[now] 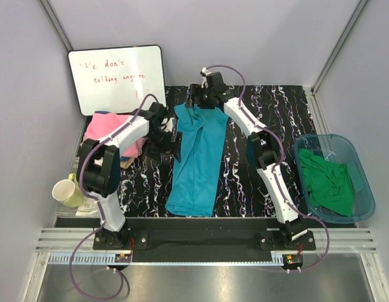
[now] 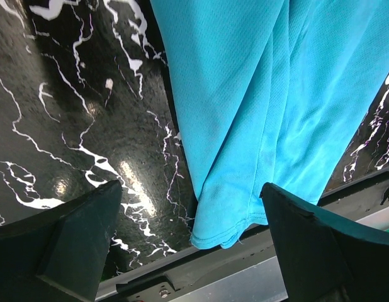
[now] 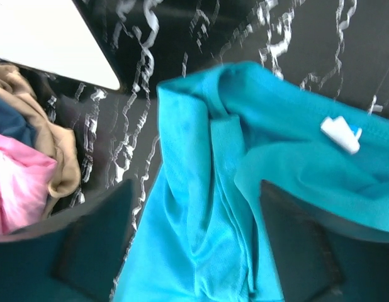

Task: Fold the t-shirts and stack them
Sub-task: Rotate the tshirt 90 degrees

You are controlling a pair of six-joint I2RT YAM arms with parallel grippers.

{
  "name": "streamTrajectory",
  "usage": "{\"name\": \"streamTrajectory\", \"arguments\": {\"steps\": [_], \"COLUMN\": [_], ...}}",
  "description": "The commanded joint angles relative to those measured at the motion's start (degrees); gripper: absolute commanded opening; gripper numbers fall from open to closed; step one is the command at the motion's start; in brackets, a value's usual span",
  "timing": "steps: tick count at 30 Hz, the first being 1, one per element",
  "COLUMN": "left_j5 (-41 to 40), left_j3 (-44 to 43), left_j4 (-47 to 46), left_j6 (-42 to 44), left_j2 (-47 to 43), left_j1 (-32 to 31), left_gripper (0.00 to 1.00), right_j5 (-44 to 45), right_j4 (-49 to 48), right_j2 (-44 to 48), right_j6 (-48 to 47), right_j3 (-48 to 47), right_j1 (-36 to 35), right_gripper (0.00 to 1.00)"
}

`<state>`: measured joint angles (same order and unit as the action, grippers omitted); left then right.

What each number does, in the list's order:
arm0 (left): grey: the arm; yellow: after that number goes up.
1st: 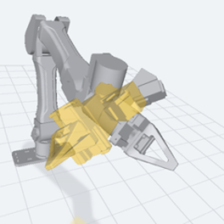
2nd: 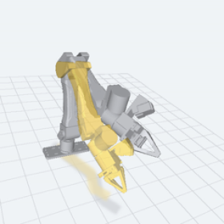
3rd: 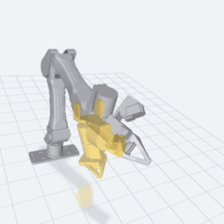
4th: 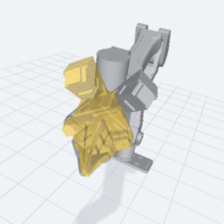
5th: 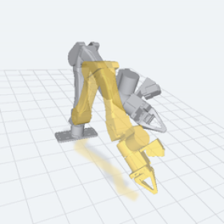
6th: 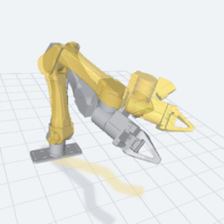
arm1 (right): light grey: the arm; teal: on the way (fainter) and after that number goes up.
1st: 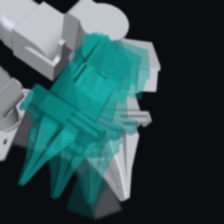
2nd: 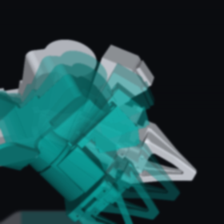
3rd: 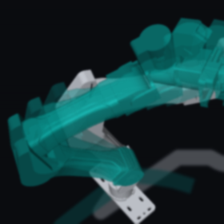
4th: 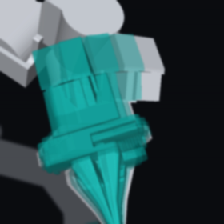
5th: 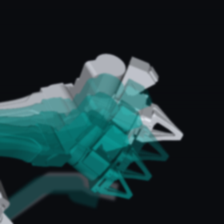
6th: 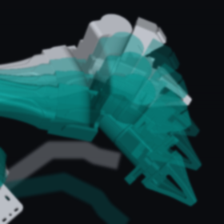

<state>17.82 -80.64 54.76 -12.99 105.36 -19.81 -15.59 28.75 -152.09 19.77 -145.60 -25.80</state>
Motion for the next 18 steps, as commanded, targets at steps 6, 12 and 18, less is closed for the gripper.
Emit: {"name": "streamTrajectory", "arguments": {"steps": [6,12,18], "left_j5": [-1.21,0.19,1.25], "left_j3": [-8.73,-13.57,-14.98], "left_j4": [0.79,1.31,1.31], "left_j6": [1.30,1.48,1.57], "left_j2": [3.79,6.78,8.63], "left_j1": [0.04,0.04,0.04], "left_gripper": [0.99,0.99,0.99], "right_j5": [-1.80,-1.37,-1.02], "right_j4": [2.80,7.53,8.95], "right_j2": [6.80,10.05,17.26], "right_j6": [-1.84,-0.26,1.15], "right_j3": [4.53,5.15,12.52], "right_j1": [0.14,0.14,0.14], "right_gripper": [1.00,0.99,0.99]}}
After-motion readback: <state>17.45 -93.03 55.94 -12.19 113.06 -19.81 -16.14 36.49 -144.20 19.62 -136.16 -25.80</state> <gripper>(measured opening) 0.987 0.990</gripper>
